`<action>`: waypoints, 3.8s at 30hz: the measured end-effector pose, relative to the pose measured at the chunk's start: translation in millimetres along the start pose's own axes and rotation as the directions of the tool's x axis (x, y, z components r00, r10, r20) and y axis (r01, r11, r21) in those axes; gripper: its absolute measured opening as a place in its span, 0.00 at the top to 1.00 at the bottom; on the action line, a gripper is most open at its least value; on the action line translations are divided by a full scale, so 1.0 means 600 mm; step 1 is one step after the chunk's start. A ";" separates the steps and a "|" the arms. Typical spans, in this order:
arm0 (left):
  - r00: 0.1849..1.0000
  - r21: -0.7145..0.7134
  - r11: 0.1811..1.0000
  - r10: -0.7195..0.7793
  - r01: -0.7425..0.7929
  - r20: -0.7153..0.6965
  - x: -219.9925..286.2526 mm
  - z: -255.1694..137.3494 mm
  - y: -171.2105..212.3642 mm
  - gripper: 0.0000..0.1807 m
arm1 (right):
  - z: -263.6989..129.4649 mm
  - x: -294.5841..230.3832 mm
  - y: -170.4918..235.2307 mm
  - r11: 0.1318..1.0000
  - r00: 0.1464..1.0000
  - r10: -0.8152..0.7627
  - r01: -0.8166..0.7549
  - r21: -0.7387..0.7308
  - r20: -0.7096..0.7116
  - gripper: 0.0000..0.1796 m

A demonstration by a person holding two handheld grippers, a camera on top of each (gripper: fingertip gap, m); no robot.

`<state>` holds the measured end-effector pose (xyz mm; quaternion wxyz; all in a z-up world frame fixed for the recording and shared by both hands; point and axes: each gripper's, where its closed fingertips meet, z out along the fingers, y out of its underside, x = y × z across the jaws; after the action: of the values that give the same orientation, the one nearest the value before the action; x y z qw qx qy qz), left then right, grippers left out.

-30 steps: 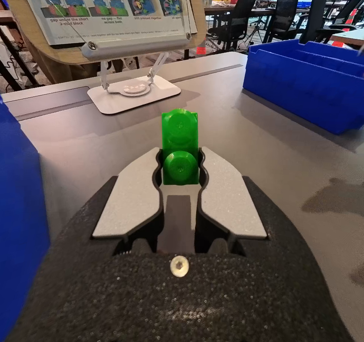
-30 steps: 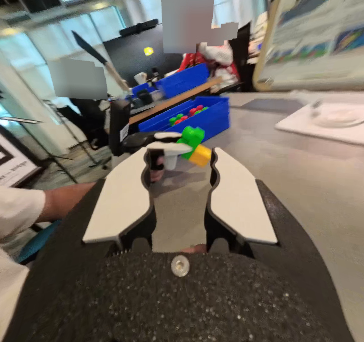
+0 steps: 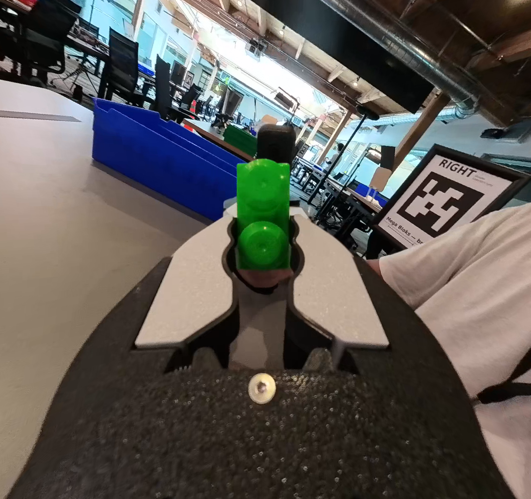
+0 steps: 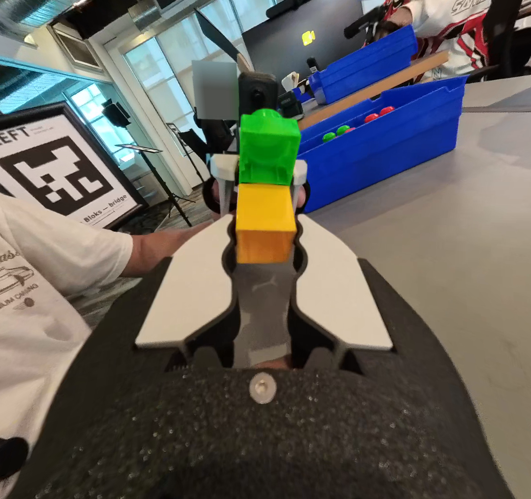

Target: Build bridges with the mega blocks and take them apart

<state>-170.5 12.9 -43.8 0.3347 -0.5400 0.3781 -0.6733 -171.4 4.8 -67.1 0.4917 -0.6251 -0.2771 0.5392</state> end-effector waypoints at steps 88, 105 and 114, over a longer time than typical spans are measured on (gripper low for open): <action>0.660 -0.268 0.932 0.363 -0.245 0.658 -0.149 -0.076 0.029 0.82 | -0.326 0.107 -0.191 0.995 0.756 -0.095 0.066 -0.070 -0.648 0.65; 0.816 -0.220 0.949 0.308 -0.227 0.489 -0.114 -0.059 0.032 0.82 | -0.087 0.058 -0.020 0.990 0.944 -0.117 0.136 0.042 -0.310 0.64; 0.984 -0.138 0.975 0.167 -0.173 -0.055 0.018 0.027 0.007 0.82 | -0.033 -0.014 -0.071 0.995 0.993 -0.093 0.094 -0.023 0.074 0.62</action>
<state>-156.3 -0.8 -40.3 0.3434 -0.5135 0.4770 -0.6252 -146.9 6.9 -26.0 0.4978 -0.5977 -0.3308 0.5343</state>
